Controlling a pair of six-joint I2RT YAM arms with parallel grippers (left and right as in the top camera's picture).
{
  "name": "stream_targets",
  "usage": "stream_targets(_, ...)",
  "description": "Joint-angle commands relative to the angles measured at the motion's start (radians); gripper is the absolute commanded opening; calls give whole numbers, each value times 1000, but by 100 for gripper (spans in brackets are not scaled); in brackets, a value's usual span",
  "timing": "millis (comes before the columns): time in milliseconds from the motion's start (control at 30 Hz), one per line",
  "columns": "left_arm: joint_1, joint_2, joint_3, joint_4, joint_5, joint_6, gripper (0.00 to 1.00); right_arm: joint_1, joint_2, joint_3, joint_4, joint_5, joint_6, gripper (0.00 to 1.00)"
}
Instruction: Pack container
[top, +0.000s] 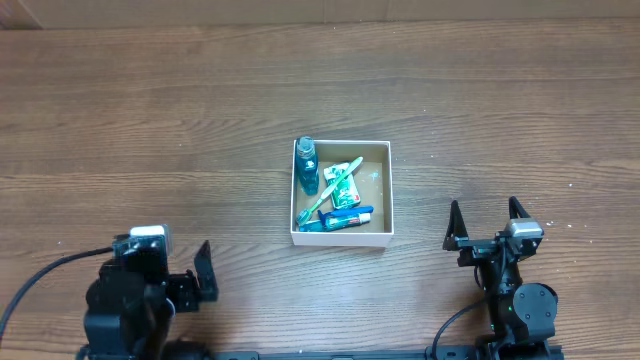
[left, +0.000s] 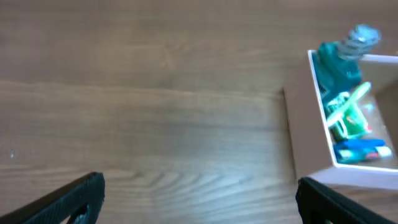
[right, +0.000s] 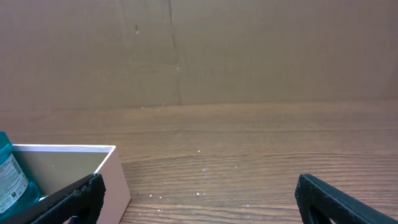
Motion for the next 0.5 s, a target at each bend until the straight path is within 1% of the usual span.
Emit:
stream_targets(0, 28, -128, -235, 191, 5, 20, 100, -3, -9, -10, 8, 8, 5, 100)
stream_targets(100, 34, -217, -406, 405, 5, 45, 100, -3, -9, -10, 8, 8, 5, 100)
stream_targets(133, 34, -258, -487, 534, 5, 65, 100, -3, -9, -10, 8, 8, 5, 100)
stream_targets(167, 34, -282, -537, 619, 5, 79, 100, -3, -9, -10, 8, 8, 5, 100)
stream_targets(233, 34, -322, -614, 753, 5, 81, 100, -3, -9, -10, 8, 8, 5, 100)
stream_targets(367, 34, -385, -772, 1061, 25, 128, 100, -3, -9, -10, 8, 8, 5, 100)
stream_targets(400, 34, -396, -805, 1099, 29, 127, 100, -3, -9, -10, 8, 8, 5, 100)
stream_targets(467, 37, -394, -804, 1028, 51, 127, 100, -3, -9, -10, 8, 8, 5, 100)
